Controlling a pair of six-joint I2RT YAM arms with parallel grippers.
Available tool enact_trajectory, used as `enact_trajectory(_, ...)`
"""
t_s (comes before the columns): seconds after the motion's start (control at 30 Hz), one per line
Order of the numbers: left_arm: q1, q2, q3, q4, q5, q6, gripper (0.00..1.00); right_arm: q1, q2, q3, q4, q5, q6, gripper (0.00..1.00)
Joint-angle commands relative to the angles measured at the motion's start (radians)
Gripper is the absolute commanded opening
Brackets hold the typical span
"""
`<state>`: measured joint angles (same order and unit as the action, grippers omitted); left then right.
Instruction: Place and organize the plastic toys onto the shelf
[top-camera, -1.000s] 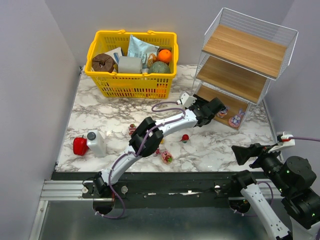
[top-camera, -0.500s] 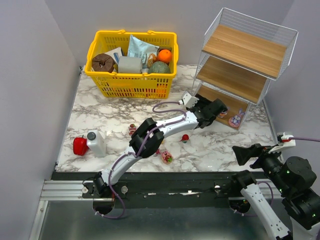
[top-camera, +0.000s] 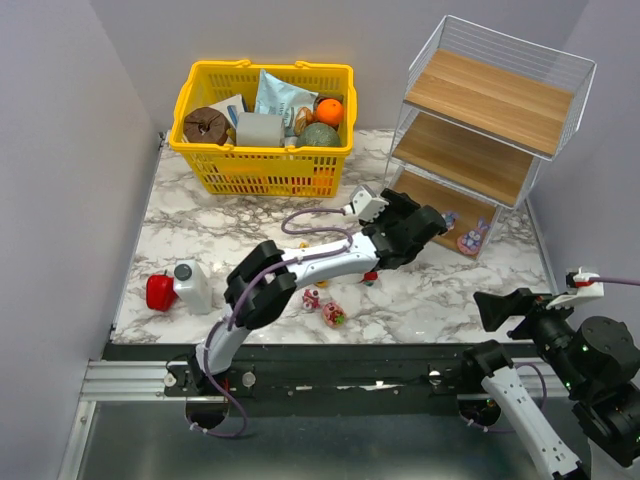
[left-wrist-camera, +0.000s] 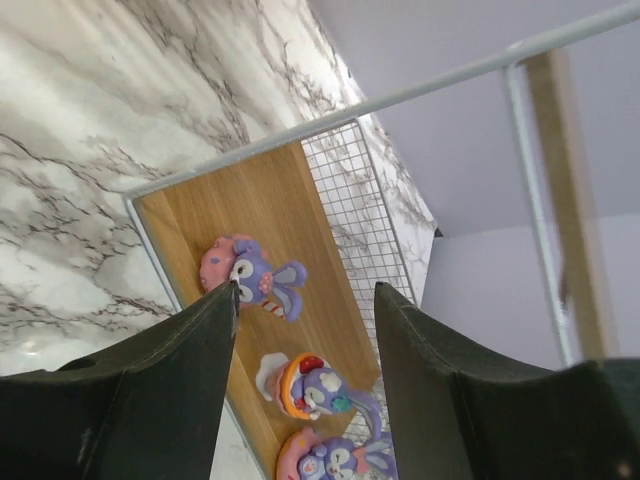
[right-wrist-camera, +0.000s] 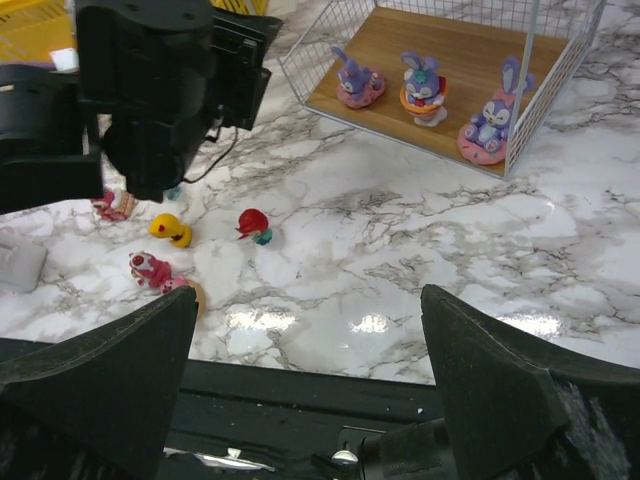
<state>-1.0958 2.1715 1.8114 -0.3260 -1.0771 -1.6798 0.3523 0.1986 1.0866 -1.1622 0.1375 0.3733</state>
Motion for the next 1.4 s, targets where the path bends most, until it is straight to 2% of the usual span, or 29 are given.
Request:
enact_trajectory(0.0, -0.024, -0.186, -0.148, 0.147, -0.107, 0.198, 0.67, 0.001, 0.002, -0.036, 0.022, -0.042, -0.016, 1.00)
enact_trajectory(0.07, -0.024, -0.246, -0.245, 0.215, -0.022, 0.331, 0.67, 0.001, 0.013, -0.073, 0.051, -0.059, -0.013, 1.00)
enact_trajectory(0.1, -0.022, -0.274, -0.276, 0.278, 0.017, 0.459, 0.68, 0.001, 0.016, -0.086, 0.064, -0.070, -0.011, 1.00)
enact_trajectory(0.13, -0.021, -0.326, -0.335, 0.309, 0.093, 0.529, 0.72, 0.001, 0.019, -0.105, 0.093, -0.079, -0.007, 1.00)
enact_trajectory(0.27, -0.019, -0.438, -0.440, 0.302, 0.216, 0.753, 0.84, 0.001, 0.048, -0.215, 0.189, -0.136, 0.033, 0.97)
enact_trajectory(0.3, -0.019, -0.458, -0.455, 0.239, 0.223, 0.773, 0.87, 0.001, 0.067, -0.234, 0.214, -0.171, 0.044, 0.96)
enact_trajectory(0.33, -0.019, -0.496, -0.478, 0.198, 0.229, 0.805, 0.96, 0.001, 0.074, -0.253, 0.267, -0.194, 0.058, 0.96)
enact_trajectory(0.37, -0.019, -0.515, -0.488, 0.147, 0.214, 0.799, 0.99, 0.001, 0.087, -0.273, 0.297, -0.238, 0.064, 0.96)
enact_trajectory(0.4, -0.019, -0.533, -0.495, 0.031, 0.209, 0.789, 0.99, 0.001, 0.117, -0.295, 0.326, -0.265, 0.072, 0.98)
enact_trajectory(0.57, -0.016, -0.659, -0.532, -0.261, 0.203, 0.744, 0.99, 0.001, 0.153, -0.379, 0.516, -0.329, 0.157, 1.00)
enact_trajectory(0.63, -0.016, -0.743, -0.569, -0.297, 0.216, 0.747, 0.99, 0.002, 0.151, -0.440, 0.605, -0.340, 0.191, 1.00)
enact_trajectory(0.73, -0.015, -0.888, -0.687, -0.231, 0.253, 0.790, 0.99, 0.005, 0.188, -0.490, 0.686, -0.326, 0.202, 1.00)
enact_trajectory(0.8, -0.016, -0.959, -0.768, -0.165, 0.276, 0.825, 0.99, 0.011, 0.260, -0.496, 0.710, -0.297, 0.202, 1.00)
enact_trajectory(0.93, -0.012, -1.111, -0.846, -0.136, 0.322, 0.856, 0.99, 0.078, 0.386, -0.513, 0.808, -0.218, 0.188, 1.00)
enact_trajectory(1.07, -0.009, -1.191, -0.882, -0.160, 0.374, 0.891, 0.99, 0.216, 0.542, -0.492, 0.851, -0.018, 0.147, 1.00)
enact_trajectory(1.1, -0.009, -1.203, -0.885, -0.180, 0.396, 0.902, 0.99, 0.256, 0.579, -0.488, 0.863, 0.096, 0.138, 1.00)
enact_trajectory(1.13, -0.007, -1.229, -0.886, -0.189, 0.410, 0.919, 0.99, 0.333, 0.634, -0.485, 0.886, 0.161, 0.135, 1.00)
enact_trajectory(1.2, -0.007, -1.257, -0.897, -0.229, 0.442, 0.943, 0.99, 0.396, 0.685, -0.491, 0.927, 0.299, 0.127, 1.00)
enact_trajectory(1.27, -0.007, -1.302, -0.911, -0.249, 0.453, 0.966, 0.99, 0.445, 0.734, -0.502, 0.999, 0.333, 0.127, 1.00)
enact_trajectory(1.37, -0.006, -1.360, -0.922, -0.303, 0.459, 0.989, 0.99, 0.456, 0.772, -0.517, 1.070, 0.353, 0.121, 1.00)
